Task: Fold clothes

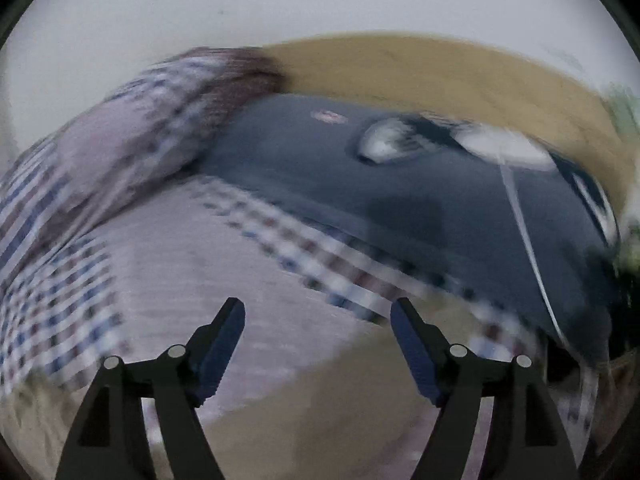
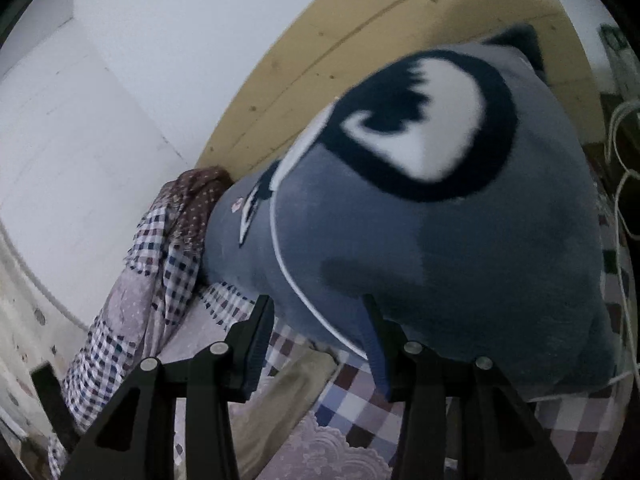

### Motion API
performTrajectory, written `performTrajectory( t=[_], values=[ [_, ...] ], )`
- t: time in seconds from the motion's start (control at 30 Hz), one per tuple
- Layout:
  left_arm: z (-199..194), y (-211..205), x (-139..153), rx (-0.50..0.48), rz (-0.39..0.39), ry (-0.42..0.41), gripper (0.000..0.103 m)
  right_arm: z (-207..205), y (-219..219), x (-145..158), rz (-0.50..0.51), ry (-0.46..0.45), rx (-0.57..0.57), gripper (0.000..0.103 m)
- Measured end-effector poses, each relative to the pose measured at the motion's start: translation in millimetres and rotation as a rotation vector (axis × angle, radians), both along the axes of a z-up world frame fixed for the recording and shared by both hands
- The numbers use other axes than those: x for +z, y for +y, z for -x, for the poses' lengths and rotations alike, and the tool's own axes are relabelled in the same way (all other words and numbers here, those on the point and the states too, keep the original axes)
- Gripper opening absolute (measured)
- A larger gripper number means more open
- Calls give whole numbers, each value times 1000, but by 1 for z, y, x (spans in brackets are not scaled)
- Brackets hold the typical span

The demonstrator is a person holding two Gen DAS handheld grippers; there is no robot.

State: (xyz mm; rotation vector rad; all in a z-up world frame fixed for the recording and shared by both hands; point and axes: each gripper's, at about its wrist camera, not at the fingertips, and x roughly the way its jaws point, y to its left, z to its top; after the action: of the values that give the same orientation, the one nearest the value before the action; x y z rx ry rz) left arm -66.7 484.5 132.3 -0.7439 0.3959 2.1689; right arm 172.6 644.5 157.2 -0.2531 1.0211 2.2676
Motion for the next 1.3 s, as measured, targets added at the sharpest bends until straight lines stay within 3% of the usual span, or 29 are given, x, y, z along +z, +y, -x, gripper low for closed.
performTrajectory(
  t=[0.17, 0.4, 0.53, 0.6, 0.67, 0.7, 0.87, 1.07, 1.2, 1.3],
  values=[
    [-50, 68, -29, -149, 95, 49, 79, -12, 8, -1, 18, 23, -27, 47],
    [-79, 124, -52, -275, 201, 122, 75, -25, 26, -5, 52, 67, -32, 45],
    [-76, 145, -72, -268, 280, 92, 49, -24, 30, -2, 35, 58, -13, 45],
    [-70, 150, -81, -264, 297, 58, 47, -24, 29, -1, 24, 43, -5, 45],
    [-64, 150, -86, -266, 283, 13, 23, -23, 29, 0, 12, 28, 2, 45],
    [-61, 149, -84, -244, 277, 4, 2, -23, 28, 1, 6, 21, 6, 45],
    [-42, 118, -39, -190, 106, -53, 1, -22, 26, 1, 7, 38, 9, 48],
    [2, 38, 60, -93, -171, -131, 1, -9, 9, 6, -27, 70, 65, 48],
    [27, -28, 122, 3, -330, -148, 1, 38, -10, 3, 24, 124, 329, 52],
    [42, -74, 167, 77, -398, -106, 1, 84, -38, -7, 63, 96, 553, 57]
  ],
)
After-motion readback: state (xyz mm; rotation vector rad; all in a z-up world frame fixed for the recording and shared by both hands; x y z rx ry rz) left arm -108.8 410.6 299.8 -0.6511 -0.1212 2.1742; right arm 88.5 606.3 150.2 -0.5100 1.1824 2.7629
